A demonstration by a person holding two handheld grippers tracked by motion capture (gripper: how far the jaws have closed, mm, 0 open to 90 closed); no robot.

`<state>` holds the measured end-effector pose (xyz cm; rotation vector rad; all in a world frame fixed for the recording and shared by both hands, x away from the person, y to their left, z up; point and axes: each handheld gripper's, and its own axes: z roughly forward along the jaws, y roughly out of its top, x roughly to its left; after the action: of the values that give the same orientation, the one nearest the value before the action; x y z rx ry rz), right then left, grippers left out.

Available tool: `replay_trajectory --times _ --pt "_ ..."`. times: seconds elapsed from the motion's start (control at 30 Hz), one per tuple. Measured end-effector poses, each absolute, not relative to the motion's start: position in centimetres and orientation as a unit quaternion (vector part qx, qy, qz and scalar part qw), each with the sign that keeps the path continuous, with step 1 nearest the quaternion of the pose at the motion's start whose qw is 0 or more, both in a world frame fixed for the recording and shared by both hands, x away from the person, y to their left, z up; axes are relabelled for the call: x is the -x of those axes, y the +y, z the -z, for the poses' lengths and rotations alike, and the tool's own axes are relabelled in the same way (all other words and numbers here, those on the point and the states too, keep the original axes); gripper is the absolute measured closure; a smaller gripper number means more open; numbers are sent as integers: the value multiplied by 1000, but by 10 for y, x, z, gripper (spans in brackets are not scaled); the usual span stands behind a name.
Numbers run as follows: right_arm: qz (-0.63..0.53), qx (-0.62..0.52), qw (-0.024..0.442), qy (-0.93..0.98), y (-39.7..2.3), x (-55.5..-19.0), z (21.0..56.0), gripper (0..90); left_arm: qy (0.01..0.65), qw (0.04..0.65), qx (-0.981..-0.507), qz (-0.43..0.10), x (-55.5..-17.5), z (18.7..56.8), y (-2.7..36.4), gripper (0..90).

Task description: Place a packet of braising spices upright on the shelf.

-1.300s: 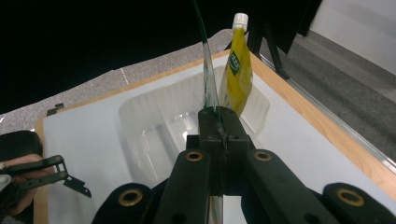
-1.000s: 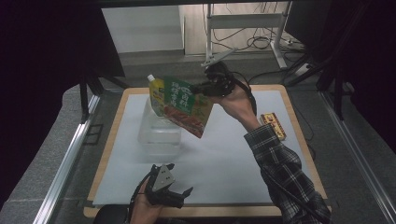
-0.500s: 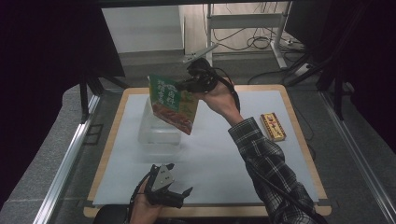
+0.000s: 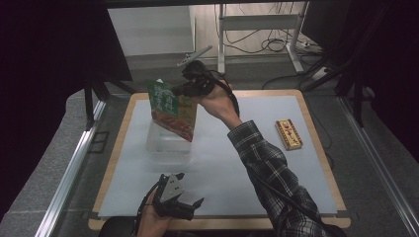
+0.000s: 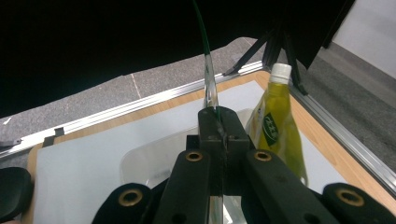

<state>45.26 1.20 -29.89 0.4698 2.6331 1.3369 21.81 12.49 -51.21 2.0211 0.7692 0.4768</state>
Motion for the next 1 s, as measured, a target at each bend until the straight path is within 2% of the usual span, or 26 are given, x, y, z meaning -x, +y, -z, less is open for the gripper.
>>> replay_trajectory --times 0.5,1.0 --pt "-423 -168 55 889 27 -467 328 895 307 449 -817 -192 -218 512 124 12" --pt "-437 -178 30 881 33 -474 337 894 306 444 -820 -190 -218 512 123 12"
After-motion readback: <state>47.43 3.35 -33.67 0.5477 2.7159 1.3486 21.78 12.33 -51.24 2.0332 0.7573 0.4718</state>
